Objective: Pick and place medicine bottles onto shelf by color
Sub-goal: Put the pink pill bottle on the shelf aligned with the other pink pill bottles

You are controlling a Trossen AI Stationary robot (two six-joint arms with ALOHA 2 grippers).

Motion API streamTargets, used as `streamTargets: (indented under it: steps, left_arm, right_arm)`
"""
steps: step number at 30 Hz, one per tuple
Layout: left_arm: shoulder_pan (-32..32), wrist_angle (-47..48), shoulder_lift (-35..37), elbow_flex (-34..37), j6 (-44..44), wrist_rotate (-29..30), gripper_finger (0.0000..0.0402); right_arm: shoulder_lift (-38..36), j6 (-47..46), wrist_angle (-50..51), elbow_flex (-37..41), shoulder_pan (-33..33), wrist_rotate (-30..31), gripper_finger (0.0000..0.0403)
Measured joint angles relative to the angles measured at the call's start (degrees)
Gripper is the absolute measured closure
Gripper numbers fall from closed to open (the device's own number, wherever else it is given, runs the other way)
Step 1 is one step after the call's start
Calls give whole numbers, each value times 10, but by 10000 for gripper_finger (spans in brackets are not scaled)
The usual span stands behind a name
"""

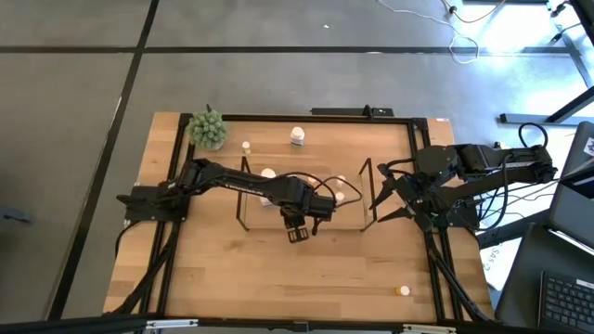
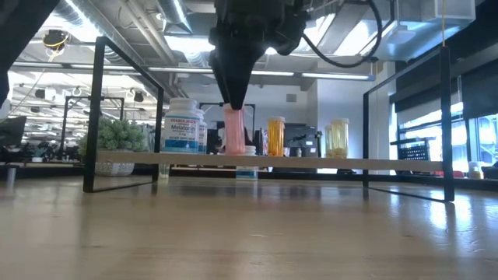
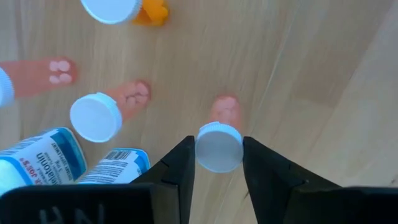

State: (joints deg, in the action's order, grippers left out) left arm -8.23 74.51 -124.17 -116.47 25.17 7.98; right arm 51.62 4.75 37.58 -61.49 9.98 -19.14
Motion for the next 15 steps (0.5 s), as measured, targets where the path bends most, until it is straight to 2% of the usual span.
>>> streamTargets:
  steps: [15]
  left_arm:
    - [-1,5,0,0,15,4,288]
  right_arm:
    - [0,1,0,0,0,0,230]
